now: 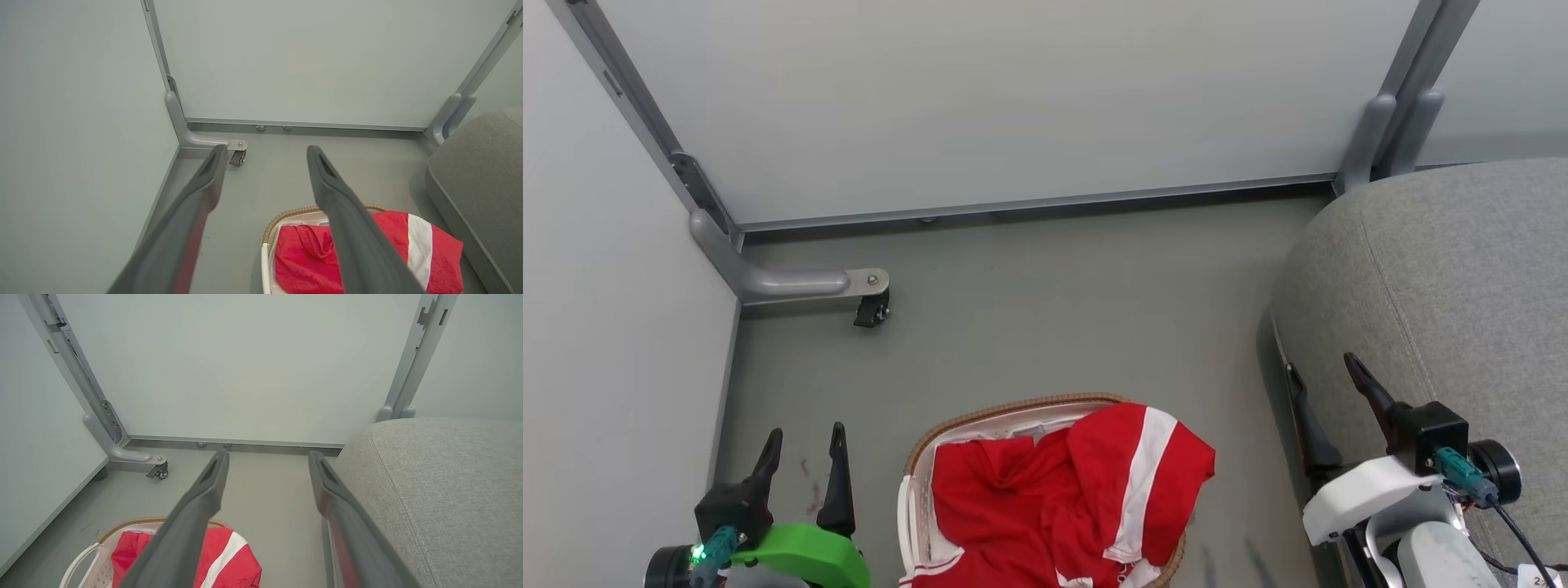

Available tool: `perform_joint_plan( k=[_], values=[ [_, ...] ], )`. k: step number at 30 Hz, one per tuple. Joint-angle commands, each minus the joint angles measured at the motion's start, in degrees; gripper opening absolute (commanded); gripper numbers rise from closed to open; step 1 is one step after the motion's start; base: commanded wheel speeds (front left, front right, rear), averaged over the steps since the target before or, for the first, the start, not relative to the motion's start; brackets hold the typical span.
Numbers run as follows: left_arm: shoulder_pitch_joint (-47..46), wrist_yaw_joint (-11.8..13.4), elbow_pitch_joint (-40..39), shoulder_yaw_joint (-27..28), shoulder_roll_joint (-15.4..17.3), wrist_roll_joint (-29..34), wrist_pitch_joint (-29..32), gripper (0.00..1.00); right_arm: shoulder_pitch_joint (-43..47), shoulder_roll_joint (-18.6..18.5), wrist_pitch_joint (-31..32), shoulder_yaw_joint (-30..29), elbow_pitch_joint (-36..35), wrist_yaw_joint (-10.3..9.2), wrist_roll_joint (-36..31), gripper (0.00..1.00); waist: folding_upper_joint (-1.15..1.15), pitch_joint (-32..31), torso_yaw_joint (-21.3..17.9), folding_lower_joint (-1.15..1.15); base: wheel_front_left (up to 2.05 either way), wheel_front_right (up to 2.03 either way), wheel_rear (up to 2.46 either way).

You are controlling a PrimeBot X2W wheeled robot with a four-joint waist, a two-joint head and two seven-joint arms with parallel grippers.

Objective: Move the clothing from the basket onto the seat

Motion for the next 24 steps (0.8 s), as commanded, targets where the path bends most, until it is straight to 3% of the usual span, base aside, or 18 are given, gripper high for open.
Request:
perform_joint_plan(
  k=[1,8,14,24],
  values=[
    [-1.61,-0.25,0.00,-0.28,0.10,0.87,-0.47,1.00,-1.16,-0.21,-0.55,0.20,-0.64,-0.01,-1.08,1.00,0.00,2.64,-0.90,0.00,0.00,0.00,0.00],
    [-6.85,-0.68,2.36,-3.54,0.28,1.39,-1.26,1.00,-4.92,-0.22,-1.35,1.62,-3.16,-0.01,-3.50,1.00,0.00,9.87,-3.10,0.00,0.00,0.00,0.00],
    [-12.97,-0.69,4.81,-9.36,3.31,0.19,-1.88,1.00,-9.74,-0.25,-1.86,2.82,-5.78,-0.01,-5.37,1.00,0.00,18.12,-5.67,0.00,0.00,0.00,0.00],
    [-21.64,-0.70,12.13,-18.20,7.32,-3.50,-1.70,1.00,-14.33,-0.21,-1.89,4.26,-9.19,-0.02,-3.06,1.00,0.00,28.71,-8.88,0.00,0.00,0.00,0.00]
  ],
)
